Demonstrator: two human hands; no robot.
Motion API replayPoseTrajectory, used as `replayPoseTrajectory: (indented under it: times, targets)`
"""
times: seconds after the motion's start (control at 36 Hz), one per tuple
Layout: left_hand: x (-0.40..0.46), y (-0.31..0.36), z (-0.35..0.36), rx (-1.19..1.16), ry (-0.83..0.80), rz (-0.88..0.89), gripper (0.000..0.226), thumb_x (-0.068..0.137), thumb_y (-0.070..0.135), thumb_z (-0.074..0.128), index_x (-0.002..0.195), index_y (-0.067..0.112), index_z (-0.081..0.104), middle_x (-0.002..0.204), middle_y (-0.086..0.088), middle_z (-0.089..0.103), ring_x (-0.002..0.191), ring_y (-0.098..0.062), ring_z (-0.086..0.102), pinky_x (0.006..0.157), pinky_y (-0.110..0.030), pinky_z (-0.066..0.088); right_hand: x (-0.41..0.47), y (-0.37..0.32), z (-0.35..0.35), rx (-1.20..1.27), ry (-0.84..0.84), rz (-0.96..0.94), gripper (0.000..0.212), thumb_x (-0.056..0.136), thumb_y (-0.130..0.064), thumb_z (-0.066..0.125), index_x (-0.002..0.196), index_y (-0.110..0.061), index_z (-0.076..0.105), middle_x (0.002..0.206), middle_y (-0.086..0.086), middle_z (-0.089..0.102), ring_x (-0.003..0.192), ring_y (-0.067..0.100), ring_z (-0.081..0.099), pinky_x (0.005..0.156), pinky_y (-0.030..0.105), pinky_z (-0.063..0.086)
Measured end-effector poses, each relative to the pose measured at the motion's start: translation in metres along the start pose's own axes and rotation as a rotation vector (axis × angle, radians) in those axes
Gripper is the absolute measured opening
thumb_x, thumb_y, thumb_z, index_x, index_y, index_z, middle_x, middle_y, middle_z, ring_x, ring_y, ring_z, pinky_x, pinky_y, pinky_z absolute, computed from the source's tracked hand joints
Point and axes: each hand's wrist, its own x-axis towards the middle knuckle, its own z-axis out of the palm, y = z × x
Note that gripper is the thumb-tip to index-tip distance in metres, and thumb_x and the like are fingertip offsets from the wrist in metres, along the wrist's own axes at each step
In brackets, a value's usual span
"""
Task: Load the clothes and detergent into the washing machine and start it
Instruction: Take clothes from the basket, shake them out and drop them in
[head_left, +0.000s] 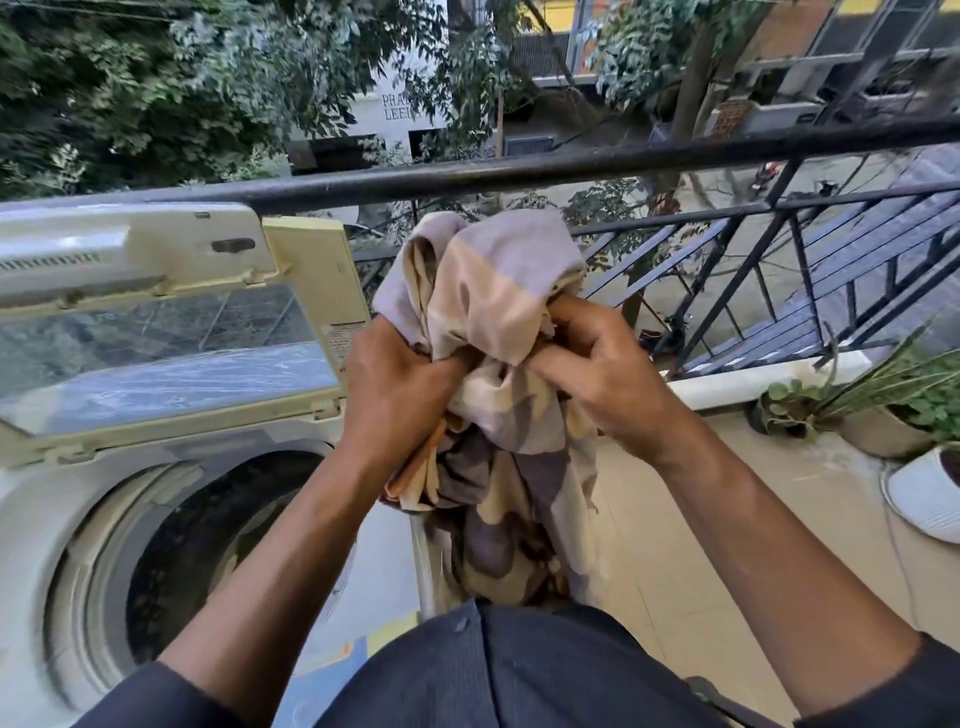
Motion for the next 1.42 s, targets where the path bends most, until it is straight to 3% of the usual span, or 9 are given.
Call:
replayPoseTrajectory:
  times: [0.25,0.42,0.58,0.86,1.0,1.11,1.22,1.33,1.42]
  targets:
    - [0.009,0.011,-0.014,-0.153,0.074,-0.018,0.032,0.082,0.015,0.088,0.11,0.023,0.074,0.101,0.009,0.08,0.099,-0.006,0.075,0.08,-0.028,0.06,-0.041,0.095,0.02,-0.466,0.067,0.083,0.104,0.07,-0.061,0.082,0.152,-0.023,0.032,0.144,0.002,0.045,0.134,0.023,0.046,0.108,0.048,0.045]
    - [0.012,0.025,-0.021,-0.196,0.066,0.11,0.038,0.082,0.008,0.085,0.102,0.038,0.071,0.103,0.005,0.08,0.102,-0.014,0.075,0.087,-0.039,0.061,-0.06,0.168,0.035,-0.74,0.088,0.35,0.126,0.064,-0.053,0.08,0.163,-0.019,0.01,0.155,0.013,0.036,0.137,0.036,0.041,0.102,0.05,0.049]
    - [0.018,0.017,-0.033,-0.223,0.1,0.13,0.037,0.084,0.007,0.083,0.116,0.018,0.068,0.112,-0.005,0.078,0.109,-0.02,0.074,0.093,-0.042,0.061,-0.068,0.189,0.023,-0.769,-0.067,0.81,0.038,0.098,-0.044,0.058,0.128,-0.02,0.059,0.133,0.012,0.061,0.12,0.037,0.061,0.084,0.037,0.045]
    - [0.012,-0.009,-0.033,0.116,0.091,-0.057,0.038,0.068,0.04,0.081,0.099,0.019,0.075,0.093,0.004,0.079,0.091,-0.009,0.074,0.074,-0.04,0.061,-0.026,0.096,-0.028,-0.361,0.169,0.591,0.026,0.08,-0.026,0.052,0.072,-0.013,0.073,0.083,0.014,0.075,0.078,0.023,0.068,0.069,0.034,0.047]
    - [0.006,-0.015,-0.019,0.345,0.021,-0.078,0.031,0.074,0.03,0.086,0.101,0.022,0.075,0.094,0.001,0.077,0.097,-0.024,0.072,0.071,-0.035,0.05,-0.005,0.014,-0.036,0.068,0.234,0.202,0.029,0.093,-0.01,0.051,0.084,-0.01,0.078,0.083,0.006,0.078,0.078,0.018,0.068,0.073,0.029,0.051]
    - [0.001,-0.013,-0.016,0.112,-0.213,-0.001,0.062,0.076,0.049,0.087,0.13,0.052,0.058,0.125,0.026,0.067,0.123,0.002,0.062,0.098,-0.026,0.05,0.01,-0.02,-0.022,0.299,0.228,0.106,0.019,0.094,-0.014,0.057,0.08,-0.012,0.069,0.074,0.007,0.059,0.07,0.017,0.053,0.064,0.029,0.039]
    - [-0.001,-0.013,-0.013,-0.1,-0.369,0.0,0.102,0.067,0.064,0.086,0.152,0.031,0.041,0.144,0.014,0.062,0.136,-0.003,0.056,0.111,-0.028,0.047,0.011,-0.022,0.006,0.371,0.076,0.115,0.028,0.092,-0.003,0.049,0.106,-0.013,0.07,0.09,0.009,0.066,0.084,0.023,0.058,0.076,0.038,0.046]
    - [-0.004,-0.009,0.004,0.101,-0.202,-0.058,0.088,0.053,0.068,0.084,0.131,0.037,0.056,0.113,0.023,0.07,0.109,0.002,0.068,0.077,-0.007,0.048,0.005,-0.03,0.025,0.298,-0.134,0.085,0.05,0.091,-0.001,0.052,0.14,-0.009,0.053,0.127,0.03,0.056,0.106,0.034,0.056,0.091,0.049,0.046]
    - [-0.007,-0.008,0.008,0.149,0.025,-0.124,0.075,0.061,0.057,0.076,0.131,0.041,0.054,0.107,0.022,0.068,0.102,-0.008,0.066,0.076,-0.019,0.046,0.003,-0.033,0.022,0.274,-0.199,0.075,0.06,0.085,-0.003,0.052,0.144,-0.005,0.05,0.141,0.025,0.05,0.129,0.024,0.053,0.111,0.042,0.042]
